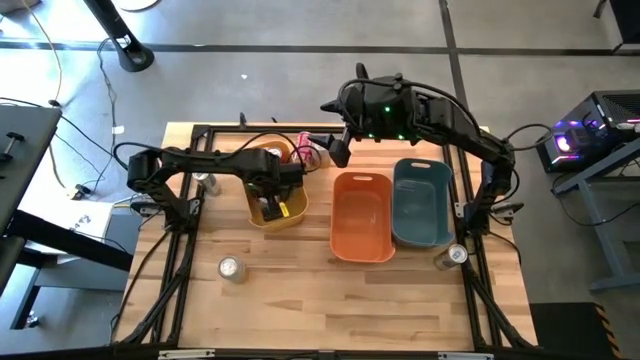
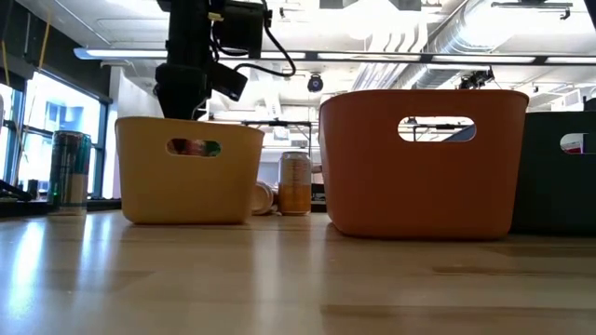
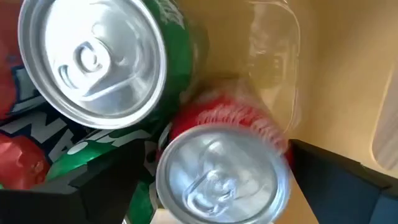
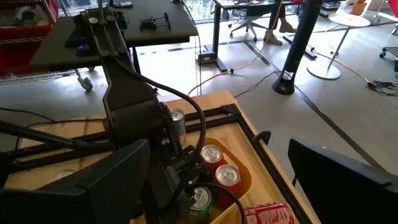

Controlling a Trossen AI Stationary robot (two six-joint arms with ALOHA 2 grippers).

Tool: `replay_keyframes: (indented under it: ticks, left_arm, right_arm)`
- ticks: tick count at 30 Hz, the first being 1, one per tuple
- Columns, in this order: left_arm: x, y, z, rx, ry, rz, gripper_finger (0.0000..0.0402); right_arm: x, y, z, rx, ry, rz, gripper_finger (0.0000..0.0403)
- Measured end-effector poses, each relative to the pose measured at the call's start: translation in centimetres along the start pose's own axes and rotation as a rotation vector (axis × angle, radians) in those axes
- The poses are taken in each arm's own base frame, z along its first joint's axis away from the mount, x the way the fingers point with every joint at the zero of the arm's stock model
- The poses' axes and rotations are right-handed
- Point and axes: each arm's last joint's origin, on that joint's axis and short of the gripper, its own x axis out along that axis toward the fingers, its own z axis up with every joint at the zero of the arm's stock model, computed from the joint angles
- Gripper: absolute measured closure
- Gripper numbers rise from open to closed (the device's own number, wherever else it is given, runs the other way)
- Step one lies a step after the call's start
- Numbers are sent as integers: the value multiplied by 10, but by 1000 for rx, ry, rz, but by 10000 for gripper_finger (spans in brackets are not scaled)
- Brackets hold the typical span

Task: Sort soda cans
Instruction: Put the right red-white soda can into the yellow bin, then put the red-white soda can into the yellow bin

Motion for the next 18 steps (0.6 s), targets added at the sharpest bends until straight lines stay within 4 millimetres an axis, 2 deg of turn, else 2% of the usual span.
replay_keyframes:
  ticks: [5, 9, 13, 18]
  left_arm:
    - [-2, 0, -2, 1, 3, -2, 16]
    - [-14, 2, -4, -5, -37, -9, 18]
    - [-42, 6, -4, -20, -144, -24, 18]
    - [-88, 14, -9, -63, -337, -38, 18]
  right_arm:
    - [0, 0, -1, -19, 11, 0, 24]
    - [0, 0, -1, -23, 13, 0, 24]
    - [0, 0, -2, -28, 17, 7, 24]
    - [0, 0, -2, -33, 20, 14, 24]
